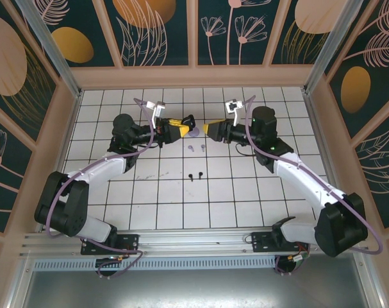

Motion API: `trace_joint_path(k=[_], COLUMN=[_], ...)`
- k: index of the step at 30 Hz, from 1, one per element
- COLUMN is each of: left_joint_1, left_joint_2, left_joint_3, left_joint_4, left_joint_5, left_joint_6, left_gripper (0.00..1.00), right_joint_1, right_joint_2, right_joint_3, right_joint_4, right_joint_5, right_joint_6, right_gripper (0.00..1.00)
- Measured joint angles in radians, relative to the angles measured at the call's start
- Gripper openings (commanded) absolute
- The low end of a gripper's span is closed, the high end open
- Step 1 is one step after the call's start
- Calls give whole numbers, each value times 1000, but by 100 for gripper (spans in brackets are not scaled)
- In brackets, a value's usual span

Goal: Insert wireless bluetooth earbuds into charging case

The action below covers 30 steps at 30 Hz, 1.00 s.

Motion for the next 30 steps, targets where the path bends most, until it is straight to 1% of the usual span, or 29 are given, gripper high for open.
trace_joint_path(k=[6,20,25,30], left_joint_1=[0,0,0,0], left_joint_2=[0,1,2,2], left_joint_3=[-1,-1,-1,-1], left_joint_4=[23,37,38,39], left_joint_5=[0,0,0,0], left_joint_6=[-19,-26,-26,-26], left_gripper=[0,0,0,0], right_joint_1=[24,58,63,63], right_joint_2=[49,96,117,125], right_joint_3=[23,76,90,103], right_joint_4=[16,51,51,51], right_joint_5=[-11,-10,-5,13], right_joint_6=[20,31,31,31], right_gripper=[43,38,35,27])
